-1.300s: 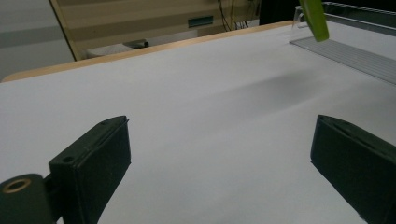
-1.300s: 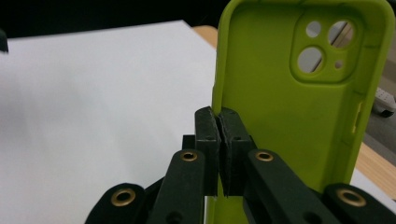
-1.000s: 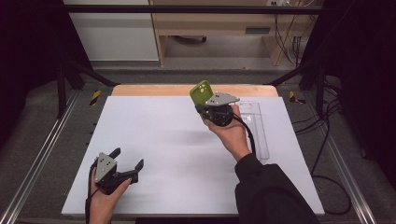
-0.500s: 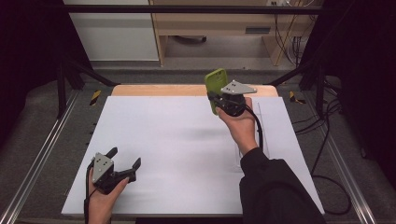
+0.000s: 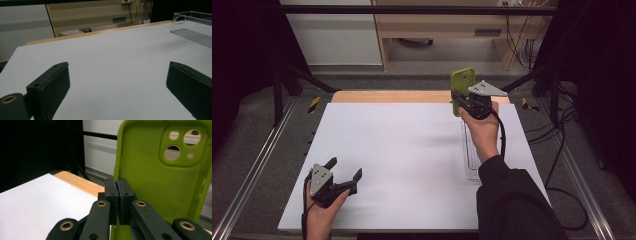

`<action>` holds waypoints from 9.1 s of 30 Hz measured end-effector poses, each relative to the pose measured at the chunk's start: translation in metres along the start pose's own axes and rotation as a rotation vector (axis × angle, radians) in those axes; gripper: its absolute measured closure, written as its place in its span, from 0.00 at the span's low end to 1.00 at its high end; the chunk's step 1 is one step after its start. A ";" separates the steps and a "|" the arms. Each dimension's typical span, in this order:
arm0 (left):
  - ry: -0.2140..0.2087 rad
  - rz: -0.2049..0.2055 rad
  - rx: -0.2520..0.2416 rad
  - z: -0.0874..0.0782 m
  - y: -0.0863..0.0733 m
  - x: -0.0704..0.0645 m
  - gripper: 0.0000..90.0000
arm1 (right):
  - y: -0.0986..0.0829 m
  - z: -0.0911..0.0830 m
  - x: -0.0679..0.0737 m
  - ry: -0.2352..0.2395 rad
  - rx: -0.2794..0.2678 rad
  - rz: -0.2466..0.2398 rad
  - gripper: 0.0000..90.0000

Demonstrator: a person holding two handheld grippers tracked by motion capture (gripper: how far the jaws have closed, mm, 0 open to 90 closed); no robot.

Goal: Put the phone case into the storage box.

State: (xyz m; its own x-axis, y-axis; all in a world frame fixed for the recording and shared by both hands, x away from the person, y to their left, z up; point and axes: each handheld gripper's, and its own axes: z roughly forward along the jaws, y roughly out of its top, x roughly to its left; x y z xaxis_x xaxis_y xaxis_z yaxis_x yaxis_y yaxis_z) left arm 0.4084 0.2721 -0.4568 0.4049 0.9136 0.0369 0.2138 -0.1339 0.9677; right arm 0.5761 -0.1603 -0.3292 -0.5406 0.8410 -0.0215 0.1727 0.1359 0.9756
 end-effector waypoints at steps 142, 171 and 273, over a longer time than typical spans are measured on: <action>-0.034 -0.041 -0.041 0.002 -0.001 -0.001 0.02 | -0.089 0.042 -0.061 -0.266 0.088 0.225 0.98; -0.041 -0.057 -0.049 0.003 -0.001 0.000 0.03 | -0.100 0.050 -0.060 -0.280 0.106 0.207 0.98; -0.056 -0.040 -0.035 0.006 -0.001 -0.006 0.03 | -0.111 0.061 -0.062 -0.271 0.128 0.233 0.85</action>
State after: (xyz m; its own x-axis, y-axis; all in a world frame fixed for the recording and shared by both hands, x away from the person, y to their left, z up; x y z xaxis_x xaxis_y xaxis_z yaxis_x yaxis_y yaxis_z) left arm 0.4111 0.2642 -0.4598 0.4462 0.8948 -0.0148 0.2002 -0.0837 0.9762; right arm 0.6410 -0.1958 -0.4496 -0.2402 0.9628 0.1237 0.3762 -0.0251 0.9262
